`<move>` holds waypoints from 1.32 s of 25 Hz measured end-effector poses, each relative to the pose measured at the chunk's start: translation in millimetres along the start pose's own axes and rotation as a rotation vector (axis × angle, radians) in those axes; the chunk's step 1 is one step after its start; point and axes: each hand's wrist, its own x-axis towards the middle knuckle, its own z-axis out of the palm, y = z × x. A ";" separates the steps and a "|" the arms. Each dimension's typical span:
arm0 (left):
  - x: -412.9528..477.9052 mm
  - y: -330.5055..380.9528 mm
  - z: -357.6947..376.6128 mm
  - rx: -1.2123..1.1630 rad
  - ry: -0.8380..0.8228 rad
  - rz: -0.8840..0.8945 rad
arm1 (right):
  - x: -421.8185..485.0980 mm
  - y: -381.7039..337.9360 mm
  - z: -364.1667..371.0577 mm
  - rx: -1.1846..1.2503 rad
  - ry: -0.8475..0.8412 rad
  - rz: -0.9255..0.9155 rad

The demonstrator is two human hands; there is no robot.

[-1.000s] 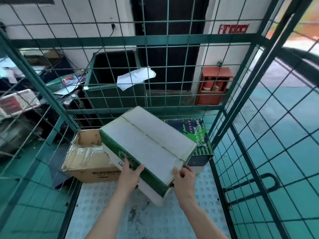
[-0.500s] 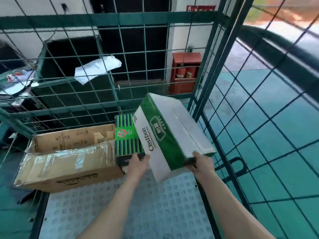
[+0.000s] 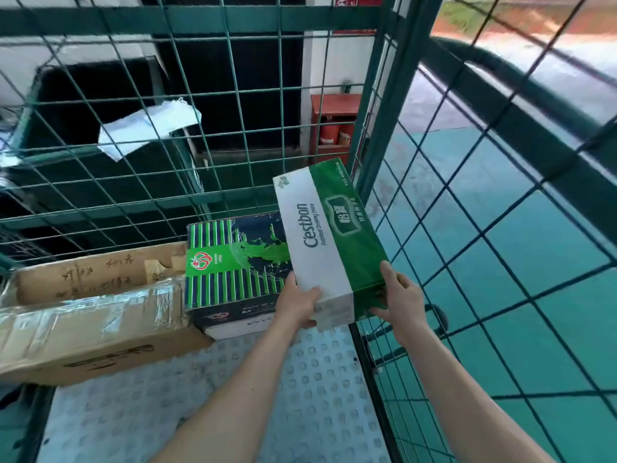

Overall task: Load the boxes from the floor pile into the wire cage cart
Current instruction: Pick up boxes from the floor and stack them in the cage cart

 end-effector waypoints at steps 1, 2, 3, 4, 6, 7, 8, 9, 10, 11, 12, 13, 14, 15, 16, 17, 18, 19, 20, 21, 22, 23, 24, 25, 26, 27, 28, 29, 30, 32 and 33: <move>1.8 3.2 4.3 0.017 0.025 0.021 | 4.9 1.2 -1.1 -0.020 0.024 -0.017; 3.6 7.2 5.7 0.025 0.051 0.052 | 9.6 2.6 -1.3 -0.042 0.043 -0.038; 5.2 13.5 6.1 0.031 0.060 0.078 | 17.3 5.1 -0.7 -0.038 0.054 -0.038; 8.5 19.0 5.5 0.040 0.062 0.103 | 20.9 4.4 2.1 -0.017 0.062 -0.036; 15.9 31.6 5.6 0.085 0.056 0.147 | 27.3 2.0 7.3 0.031 0.075 -0.052; 18.1 39.0 8.4 0.109 0.047 0.168 | 29.1 -2.5 9.5 0.027 0.094 -0.079; 21.3 43.8 13.7 0.124 0.042 0.198 | 31.2 -6.3 11.6 0.007 0.098 -0.124; 22.6 48.4 19.6 0.143 0.041 0.218 | 32.3 -9.1 14.0 -0.009 0.080 -0.188; 24.4 52.0 26.1 0.143 0.043 0.233 | 35.3 -10.4 16.9 -0.042 0.047 -0.259; 26.5 52.7 31.4 0.132 0.052 0.229 | 35.8 -12.9 19.6 -0.106 0.005 -0.317; 29.9 50.7 36.4 0.122 0.066 0.215 | 38.3 -14.2 22.4 -0.211 -0.027 -0.346; 30.5 48.5 38.7 0.123 0.080 0.199 | 41.7 -14.3 24.8 -0.336 -0.055 -0.335; 31.7 45.0 40.3 0.132 0.088 0.196 | 44.5 -14.7 26.0 -0.462 -0.084 -0.314; 34.6 41.4 42.0 0.150 0.092 0.196 | 46.1 -15.2 26.2 -0.571 -0.112 -0.291; 37.5 38.1 42.3 0.167 0.091 0.200 | 47.2 -14.4 26.7 -0.664 -0.139 -0.279; 38.3 36.5 41.1 0.184 0.084 0.196 | 47.1 -13.8 27.3 -0.731 -0.156 -0.270; 40.2 36.6 39.0 0.204 0.072 0.190 | 46.0 -15.4 28.5 -0.779 -0.172 -0.258; 39.8 38.8 36.2 0.237 0.057 0.185 | 45.1 -17.6 29.1 -0.814 -0.185 -0.257; 39.7 43.1 33.6 0.280 0.037 0.181 | 45.5 -20.7 28.1 -0.835 -0.194 -0.255; 36.4 48.8 31.3 0.324 0.027 0.175 | 43.2 -26.9 24.3 -0.836 -0.206 -0.249; 32.0 52.7 28.9 0.354 0.031 0.173 | 37.2 -35.3 19.4 -0.803 -0.219 -0.234; 24.5 57.6 28.1 0.366 0.045 0.184 | 29.4 -43.9 10.6 -0.748 -0.221 -0.222; 17.4 60.4 26.9 0.348 0.076 0.199 | 20.2 -51.4 2.5 -0.688 -0.207 -0.218; 5.5 64.7 25.9 0.314 0.106 0.223 | 6.5 -57.2 -7.9 -0.627 -0.165 -0.228; -5.6 66.4 24.2 0.271 0.132 0.253 | -7.6 -59.9 -16.9 -0.572 -0.115 -0.237; -18.5 67.5 21.9 0.221 0.141 0.280 | -22.1 -59.3 -24.9 -0.498 -0.066 -0.239; -34.2 68.3 19.9 0.167 0.128 0.305 | -40.2 -54.8 -32.6 -0.400 -0.035 -0.233; -53.0 67.0 17.6 0.102 0.098 0.321 | -62.7 -46.1 -40.2 -0.291 -0.026 -0.227; -73.0 63.5 14.2 0.040 0.068 0.329 | -86.7 -35.2 -47.8 -0.191 -0.018 -0.231; -114.4 53.7 6.4 -0.018 0.007 0.342 | -139.9 -11.8 -62.6 -0.028 0.019 -0.230; -134.9 46.9 5.2 -0.009 -0.044 0.336 | -167.4 2.2 -70.5 0.035 0.054 -0.222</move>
